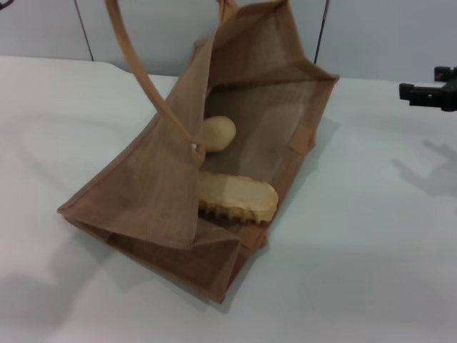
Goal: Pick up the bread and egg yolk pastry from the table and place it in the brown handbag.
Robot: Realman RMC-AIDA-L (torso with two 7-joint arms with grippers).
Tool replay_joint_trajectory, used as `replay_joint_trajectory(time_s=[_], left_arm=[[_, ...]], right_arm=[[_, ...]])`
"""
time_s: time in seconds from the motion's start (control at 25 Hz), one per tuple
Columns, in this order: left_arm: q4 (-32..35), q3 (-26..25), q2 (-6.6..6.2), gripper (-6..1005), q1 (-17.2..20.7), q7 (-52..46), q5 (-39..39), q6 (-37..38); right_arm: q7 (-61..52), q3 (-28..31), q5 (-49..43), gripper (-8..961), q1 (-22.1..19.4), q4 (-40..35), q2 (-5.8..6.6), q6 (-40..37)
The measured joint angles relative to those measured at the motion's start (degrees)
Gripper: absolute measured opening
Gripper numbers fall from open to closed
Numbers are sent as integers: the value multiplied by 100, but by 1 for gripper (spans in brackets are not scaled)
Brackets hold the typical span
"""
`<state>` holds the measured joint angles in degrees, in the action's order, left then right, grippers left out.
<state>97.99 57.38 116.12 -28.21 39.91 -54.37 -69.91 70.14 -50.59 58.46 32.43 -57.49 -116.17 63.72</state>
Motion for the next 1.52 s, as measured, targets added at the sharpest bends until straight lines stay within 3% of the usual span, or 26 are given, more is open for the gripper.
replay_joint_trajectory(time_s=[0.36,0.56,0.72,0.8,0.92,1.2,1.24,1.36,1.52], left_arm=[[-513,-299,-46,117,-147,464,-1412,-258],[-1261,-911,-105,294,-305,1147,-2478,-847],[-1366,-1008,45,451,-71,2016,-2612,-578],[-1383,-838,69,530,138,2359,-2685,-240],[-1441,-496,64,763,382,2802,-2778,348],[-1648,655,67,856,893,4082,-3201,2043],[-1831,866,67,854,967,4352,-3458,2541],[-2005,1006,68,849,1004,4713,-3764,2868],[-2629,1265,64,843,994,6153,-4787,3293]], right_arm=[[34,-54,0,861,247,408,16,-89],[270,-46,249,861,231,431,-8,-92],[787,-34,840,861,59,466,-30,-140],[1055,-66,1164,861,-31,521,-36,-241],[1491,-84,1642,861,-114,740,-42,-434],[3219,-96,3091,858,-137,1698,-86,-996],[3952,-98,3743,858,-126,2125,-92,-1224],[4604,-98,4350,857,-75,2495,-92,-1456],[6049,-47,5657,855,107,3316,-87,-1784]])
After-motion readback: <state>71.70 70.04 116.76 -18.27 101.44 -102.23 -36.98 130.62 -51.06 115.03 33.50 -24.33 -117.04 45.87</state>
